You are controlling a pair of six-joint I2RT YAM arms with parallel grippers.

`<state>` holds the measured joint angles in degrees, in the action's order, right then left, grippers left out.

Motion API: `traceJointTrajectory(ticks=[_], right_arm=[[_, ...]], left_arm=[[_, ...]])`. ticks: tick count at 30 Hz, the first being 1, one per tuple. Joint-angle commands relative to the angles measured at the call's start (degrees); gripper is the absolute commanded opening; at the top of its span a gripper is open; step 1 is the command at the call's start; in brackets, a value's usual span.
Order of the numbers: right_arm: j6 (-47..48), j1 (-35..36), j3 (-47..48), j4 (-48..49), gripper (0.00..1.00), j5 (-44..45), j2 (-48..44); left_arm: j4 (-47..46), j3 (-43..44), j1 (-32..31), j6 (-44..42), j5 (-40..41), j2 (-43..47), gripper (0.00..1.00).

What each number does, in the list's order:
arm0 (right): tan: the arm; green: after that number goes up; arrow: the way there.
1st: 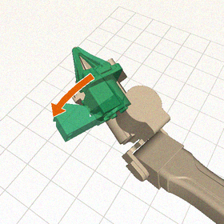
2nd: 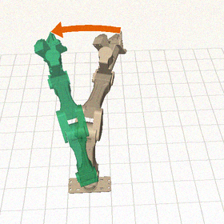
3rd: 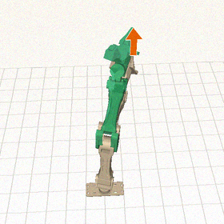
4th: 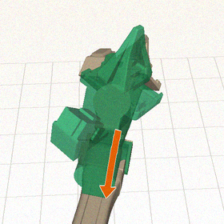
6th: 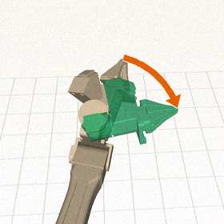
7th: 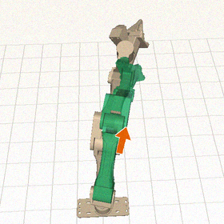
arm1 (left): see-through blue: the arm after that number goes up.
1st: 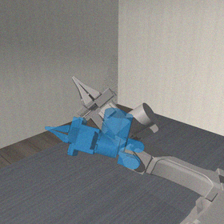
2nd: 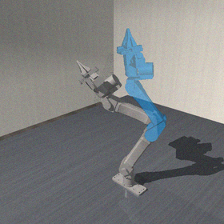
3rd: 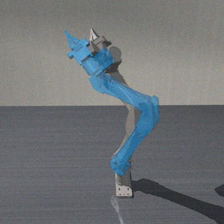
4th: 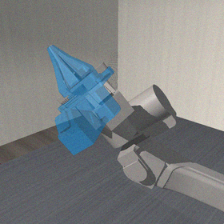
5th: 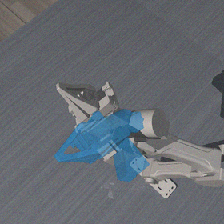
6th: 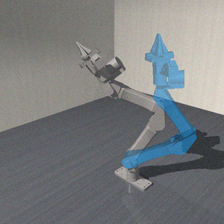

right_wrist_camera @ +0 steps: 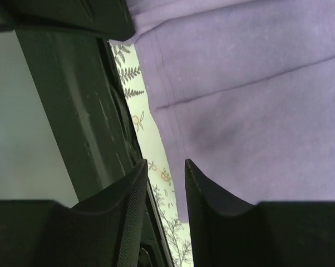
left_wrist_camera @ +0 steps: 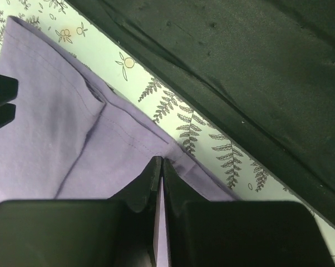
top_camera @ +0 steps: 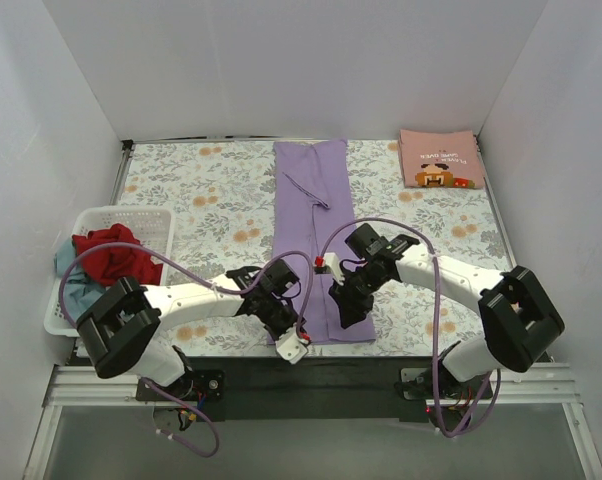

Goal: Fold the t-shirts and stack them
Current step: Fold the tshirt

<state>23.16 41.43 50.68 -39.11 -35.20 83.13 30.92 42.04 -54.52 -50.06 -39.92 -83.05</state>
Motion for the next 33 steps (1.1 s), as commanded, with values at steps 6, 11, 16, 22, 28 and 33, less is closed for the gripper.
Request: traceJointTrajectory(ticks=[6, 11, 16, 22, 28, 33], right_arm=[[-13.92, 7.16, 0.31, 9.22, 0.43, 7.59, -0.6], [-15.95, 12.0, 0.04, 11.95, 0.46, 14.44, 0.97], [-16.83, 13.15, 1.09, 12.13, 0.43, 16.04, 4.66], [-17.27, 16.4, 1.45, 11.95, 0.39, 17.62, 7.13], [-17.88, 17.46, 1.44, 12.13, 0.4, 17.54, 8.27], [-17.97, 17.54, 1.62, 11.96, 0.41, 17.8, 9.33]], left_arm=[[-4.45, -3.71, -0.32, 4.62, -2.17, 4.64, 0.0], [-8.41, -8.28, -0.32, 7.17, -2.62, 8.16, 0.0], [-9.82, -11.45, -0.32, 8.49, -2.79, 10.97, 0.0], [-10.88, -11.54, -0.32, 9.11, -2.62, 10.8, 0.0], [-11.32, -11.89, -0.32, 9.11, -2.62, 10.62, 0.0], [-11.67, -12.33, -0.41, 9.19, -2.62, 11.15, 0.0]])
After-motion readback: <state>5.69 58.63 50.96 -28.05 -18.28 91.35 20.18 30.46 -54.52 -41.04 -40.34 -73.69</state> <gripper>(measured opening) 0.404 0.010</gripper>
